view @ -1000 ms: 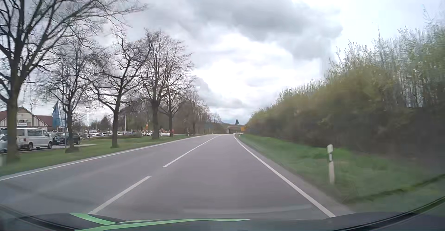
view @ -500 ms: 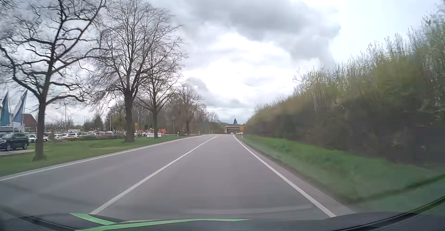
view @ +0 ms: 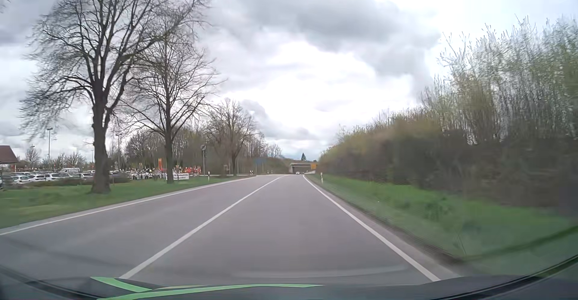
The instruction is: Follow the waypoints while adhering to traffic rules and regulations
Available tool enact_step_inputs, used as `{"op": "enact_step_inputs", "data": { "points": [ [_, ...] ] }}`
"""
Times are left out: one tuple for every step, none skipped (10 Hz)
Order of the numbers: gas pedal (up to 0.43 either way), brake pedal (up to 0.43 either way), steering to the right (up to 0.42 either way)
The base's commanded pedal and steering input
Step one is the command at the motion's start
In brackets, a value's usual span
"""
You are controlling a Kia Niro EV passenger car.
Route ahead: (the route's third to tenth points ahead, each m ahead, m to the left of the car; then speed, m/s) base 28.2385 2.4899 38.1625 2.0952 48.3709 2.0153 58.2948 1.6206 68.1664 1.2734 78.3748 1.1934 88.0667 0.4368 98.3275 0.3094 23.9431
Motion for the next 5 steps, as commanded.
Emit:
{"op": "enact_step_inputs", "data": {
  "points": [
    [0.209, 0.0, 0.003],
    [0.209, 0.0, 0.003],
    [0.197, 0.0, 0.003],
    [0.189, 0.0, 0.003],
    [0.189, 0.0, 0.003]
  ]
}}
